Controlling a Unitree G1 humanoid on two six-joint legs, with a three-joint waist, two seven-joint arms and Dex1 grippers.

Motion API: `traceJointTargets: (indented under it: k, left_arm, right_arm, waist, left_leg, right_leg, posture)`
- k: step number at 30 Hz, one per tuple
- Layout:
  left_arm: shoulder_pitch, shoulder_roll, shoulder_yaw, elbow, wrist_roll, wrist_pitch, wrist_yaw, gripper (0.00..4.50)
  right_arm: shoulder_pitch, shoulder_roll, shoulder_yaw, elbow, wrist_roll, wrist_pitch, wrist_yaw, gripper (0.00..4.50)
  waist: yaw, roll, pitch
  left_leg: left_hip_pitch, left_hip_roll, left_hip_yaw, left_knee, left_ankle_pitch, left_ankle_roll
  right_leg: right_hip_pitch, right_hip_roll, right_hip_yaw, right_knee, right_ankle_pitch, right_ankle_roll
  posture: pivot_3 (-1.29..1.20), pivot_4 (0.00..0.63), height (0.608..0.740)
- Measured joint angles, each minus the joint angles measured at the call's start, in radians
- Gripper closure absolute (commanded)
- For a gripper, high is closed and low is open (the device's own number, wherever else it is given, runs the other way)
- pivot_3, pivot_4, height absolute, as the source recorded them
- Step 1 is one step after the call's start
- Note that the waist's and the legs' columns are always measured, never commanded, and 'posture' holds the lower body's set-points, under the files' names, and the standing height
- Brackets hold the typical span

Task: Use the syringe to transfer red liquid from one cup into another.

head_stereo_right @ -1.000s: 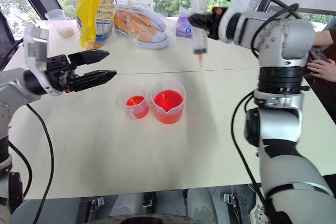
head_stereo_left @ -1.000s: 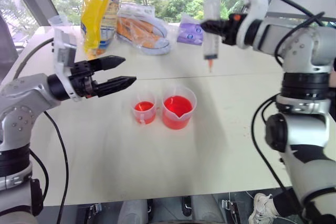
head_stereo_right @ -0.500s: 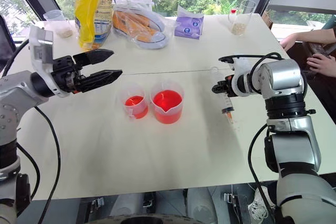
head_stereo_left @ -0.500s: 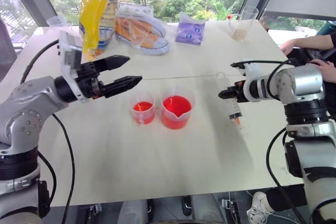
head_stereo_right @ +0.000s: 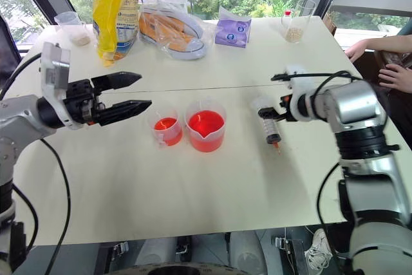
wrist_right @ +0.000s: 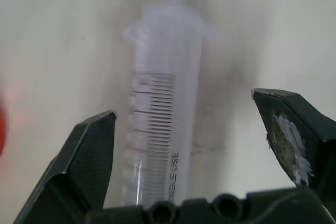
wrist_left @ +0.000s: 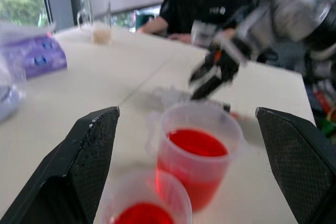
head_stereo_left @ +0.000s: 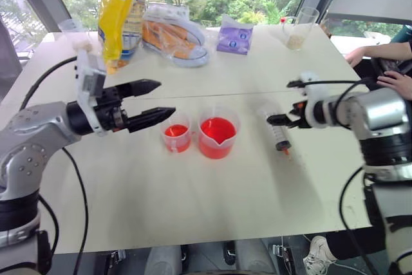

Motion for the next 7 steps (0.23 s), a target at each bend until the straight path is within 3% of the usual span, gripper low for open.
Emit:
traceJointTargets:
  k: [7]
  left_arm:
    - [0.081,0.078,0.042,-0.008,-0.002,0.0,-0.056,0.21]
  right_arm:
    - [0.087,-0.208,-0.07,-0.268,0.108,-0.143,0.275,0.03]
  waist:
    - [0.005,-0.001,0.001]
  left_leg:
    - [0.0,0.001,-0.001,0.0,0.0,0.0]
  right_leg:
    - [0.001,0.0,0.0,-0.001,-0.003,-0.003]
  posture:
    - [0.0,0.15,0.74]
